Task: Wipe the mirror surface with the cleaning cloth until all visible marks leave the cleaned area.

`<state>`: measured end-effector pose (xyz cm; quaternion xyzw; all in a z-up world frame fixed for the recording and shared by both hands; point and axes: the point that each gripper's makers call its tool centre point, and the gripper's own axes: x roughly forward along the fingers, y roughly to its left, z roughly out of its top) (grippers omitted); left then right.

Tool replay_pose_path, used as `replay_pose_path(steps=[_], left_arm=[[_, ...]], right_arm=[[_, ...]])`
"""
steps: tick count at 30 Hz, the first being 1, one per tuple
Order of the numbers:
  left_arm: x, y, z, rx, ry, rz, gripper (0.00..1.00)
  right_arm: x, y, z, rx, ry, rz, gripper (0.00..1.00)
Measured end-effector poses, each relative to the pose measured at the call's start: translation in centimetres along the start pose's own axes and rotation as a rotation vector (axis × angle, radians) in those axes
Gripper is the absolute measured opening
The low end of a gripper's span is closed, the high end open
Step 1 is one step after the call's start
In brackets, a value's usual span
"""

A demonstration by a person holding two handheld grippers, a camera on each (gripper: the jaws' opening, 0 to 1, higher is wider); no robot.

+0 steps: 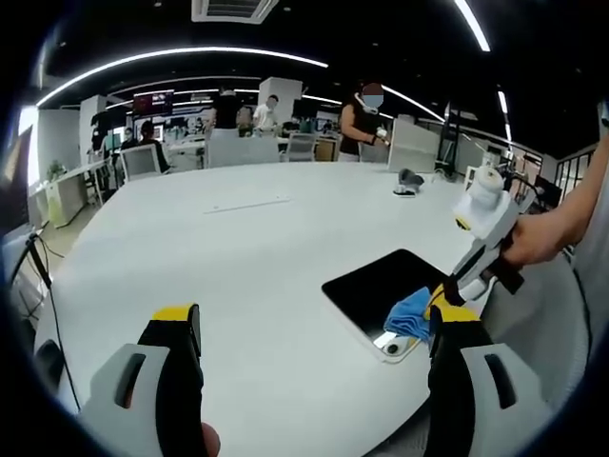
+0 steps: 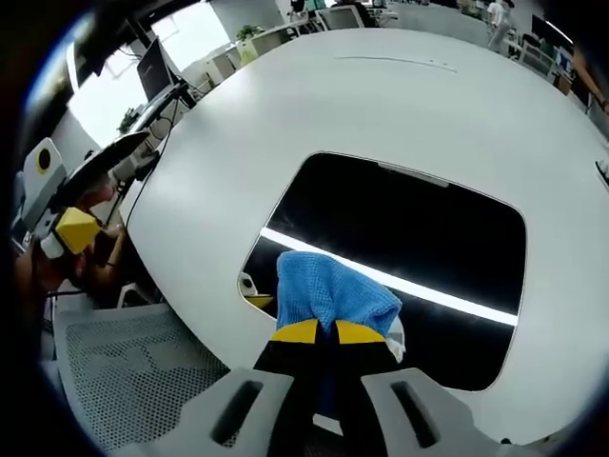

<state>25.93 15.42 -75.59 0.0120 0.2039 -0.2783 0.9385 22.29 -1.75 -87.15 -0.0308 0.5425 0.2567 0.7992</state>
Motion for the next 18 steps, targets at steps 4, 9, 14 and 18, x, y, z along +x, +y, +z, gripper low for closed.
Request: replay_pose_path(steps=[4,9,14,18], left_arm=[[-0.1,0.0,0.1,-0.004,-0.005,0.005,0.99],[-0.3,-0.1,-0.1,-0.001,-0.001,0.008,0.99],[-0.6,-0.1,-0.3,-0.004,-0.005,0.018,0.99],[-0.5,-0.1,-0.6,-0.011,-0.001,0.022,0.99]], right_arm=[[-0.1,-0.1,-0.1,0.009,-0.001,0.008,0.0],[-0.2,-0.3,-0.2,0.028,-0.003,0.017,0.0],[-0.6,-0.9,-0.7,0.034,0.004,0.02,0.0],[-0.7,-1.4,-0.9,0.037,0.004,0.019,0.0]])
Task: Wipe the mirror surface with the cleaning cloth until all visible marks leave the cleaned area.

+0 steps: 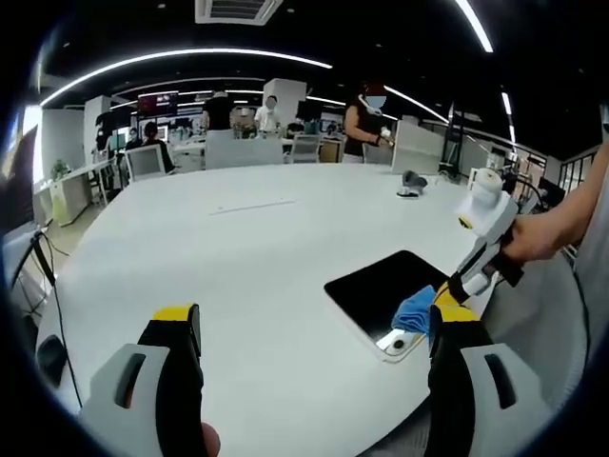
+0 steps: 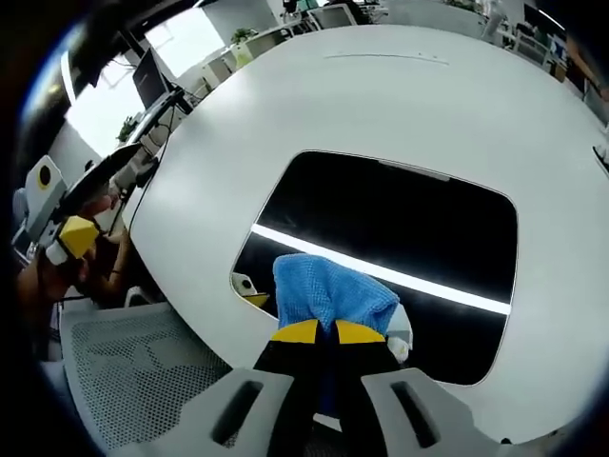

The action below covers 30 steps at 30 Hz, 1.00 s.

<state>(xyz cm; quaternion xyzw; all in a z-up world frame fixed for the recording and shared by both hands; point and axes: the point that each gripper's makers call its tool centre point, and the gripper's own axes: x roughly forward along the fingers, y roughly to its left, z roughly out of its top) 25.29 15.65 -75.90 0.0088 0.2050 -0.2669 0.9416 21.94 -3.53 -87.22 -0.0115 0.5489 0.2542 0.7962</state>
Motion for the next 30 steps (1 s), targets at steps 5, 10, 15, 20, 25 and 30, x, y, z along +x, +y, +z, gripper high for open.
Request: replay_pose_path(steps=[5,10,15,20,25,30], left_arm=[[0.4,-0.3,0.5,0.009,-0.008,-0.008,0.99],[0.6,-0.2,0.7,0.009,-0.01,-0.01,0.99],[0.8,0.0,0.4,0.002,-0.008,-0.008,0.99],[1.0,-0.1,0.0,0.008,0.007,-0.017,0.99],[1.3,-0.1,0.0,0.011,0.01,-0.025,0.99],[1.6,-0.3,0.0,0.007,0.009,-0.032,0.99]], right_arm=[[-0.2,-0.5,-0.2,0.011,-0.001,-0.001,0.0],[-0.3,-0.8,-0.2,-0.007,0.007,-0.005,0.0],[-0.5,-1.1,-0.2,0.003,0.01,-0.001,0.0],[-0.7,-1.6,-0.4,0.018,0.006,-0.006,0.0],[-0.7,-1.6,-0.3,0.033,0.001,-0.011,0.0],[-0.7,-1.6,-0.2,0.033,0.001,-0.012,0.0]])
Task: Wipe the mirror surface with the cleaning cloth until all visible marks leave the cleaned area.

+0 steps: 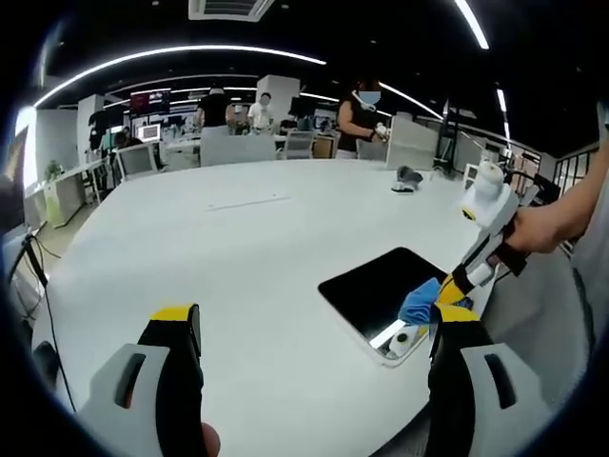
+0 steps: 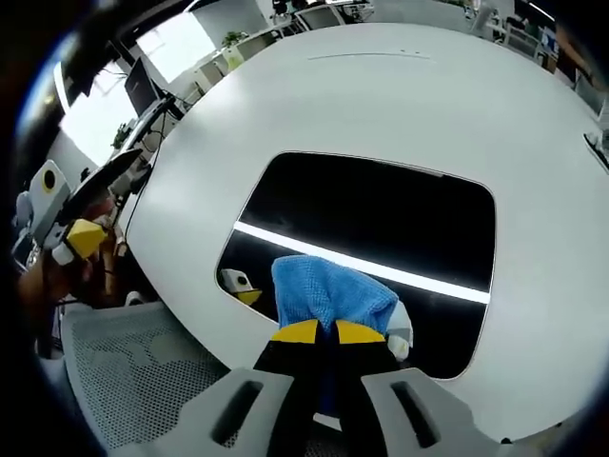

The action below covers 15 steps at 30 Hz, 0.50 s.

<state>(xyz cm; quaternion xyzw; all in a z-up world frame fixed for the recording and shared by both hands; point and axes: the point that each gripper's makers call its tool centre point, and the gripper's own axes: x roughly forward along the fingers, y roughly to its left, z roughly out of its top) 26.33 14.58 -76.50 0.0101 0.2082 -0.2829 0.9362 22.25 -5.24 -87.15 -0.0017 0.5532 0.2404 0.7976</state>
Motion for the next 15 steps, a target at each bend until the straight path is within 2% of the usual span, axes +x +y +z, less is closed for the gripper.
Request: replay_pose_path(steps=[9,15], left_arm=[[-0.22,0.34,-0.71,-0.015,0.009,0.003,0.99],[-0.18,0.42,-0.56,-0.02,0.006,0.003,0.99]], right_arm=[[0.18,-0.06,0.28,0.009,-0.005,-0.009,0.0],[0.37,-0.15,0.74,0.023,-0.014,-0.018,0.0]])
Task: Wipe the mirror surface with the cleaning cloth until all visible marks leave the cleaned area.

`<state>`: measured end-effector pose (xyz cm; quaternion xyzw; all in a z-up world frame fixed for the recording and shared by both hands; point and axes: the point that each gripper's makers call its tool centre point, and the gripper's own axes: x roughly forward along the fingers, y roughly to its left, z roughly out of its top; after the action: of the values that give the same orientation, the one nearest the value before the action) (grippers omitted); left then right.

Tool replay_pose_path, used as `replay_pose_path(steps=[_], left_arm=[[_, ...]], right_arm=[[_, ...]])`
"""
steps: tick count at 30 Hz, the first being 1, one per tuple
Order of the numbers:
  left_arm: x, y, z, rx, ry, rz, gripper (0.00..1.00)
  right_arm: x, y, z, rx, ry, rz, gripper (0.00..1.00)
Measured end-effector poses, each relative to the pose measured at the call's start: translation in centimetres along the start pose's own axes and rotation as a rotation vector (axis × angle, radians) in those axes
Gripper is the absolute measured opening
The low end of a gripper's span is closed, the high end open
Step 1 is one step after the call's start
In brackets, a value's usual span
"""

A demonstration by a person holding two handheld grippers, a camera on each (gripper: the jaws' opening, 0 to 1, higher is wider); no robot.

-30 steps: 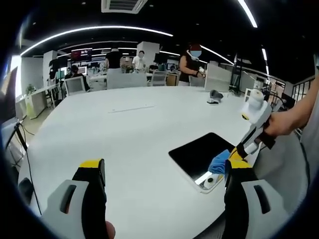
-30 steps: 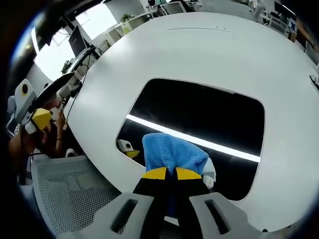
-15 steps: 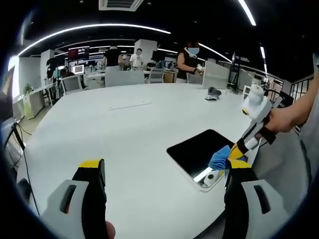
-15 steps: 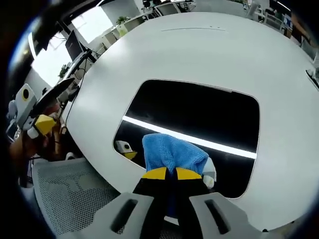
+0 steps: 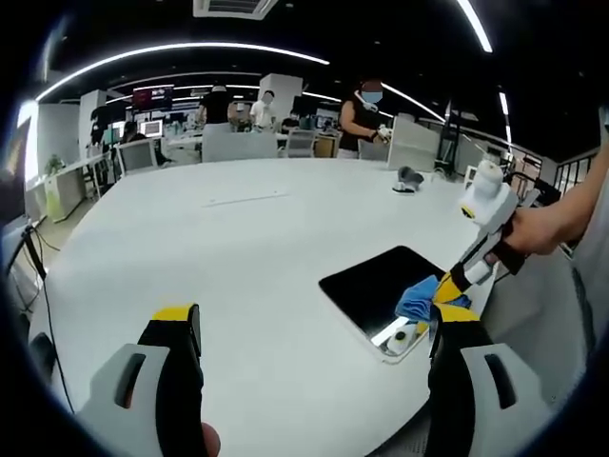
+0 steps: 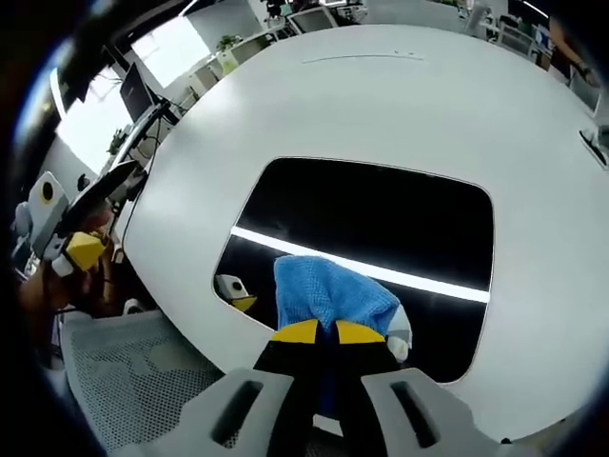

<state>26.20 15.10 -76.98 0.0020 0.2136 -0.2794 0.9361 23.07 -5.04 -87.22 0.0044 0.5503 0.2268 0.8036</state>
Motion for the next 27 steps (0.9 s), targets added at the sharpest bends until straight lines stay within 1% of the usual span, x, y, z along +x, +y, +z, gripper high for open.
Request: replay_pose_path(steps=[1,8,19,24,27], left_arm=[[0.0,0.0,0.0,-0.001,0.002,0.0,0.99],[-0.1,0.1,0.1,0.007,0.005,-0.006,0.99],[-0.3,1.3,0.2,0.008,0.012,0.005,0.99],[-0.4,1.5,0.5,-0.001,-0.003,0.009,0.99],[-0.4,1.6,0.2,-0.014,-0.002,0.012,0.99]], right_arm=[[0.0,-0.1,0.3,0.005,-0.012,-0.006,0.0],[0.5,-0.4,1.2,0.0,-0.004,-0.006,0.0],[1.1,-0.8,3.2,-0.005,-0.001,-0.016,0.0],[1.4,-1.3,4.2,-0.011,0.0,-0.031,0.0],[1.6,-1.6,5.0,-0.011,-0.002,-0.036,0.0]])
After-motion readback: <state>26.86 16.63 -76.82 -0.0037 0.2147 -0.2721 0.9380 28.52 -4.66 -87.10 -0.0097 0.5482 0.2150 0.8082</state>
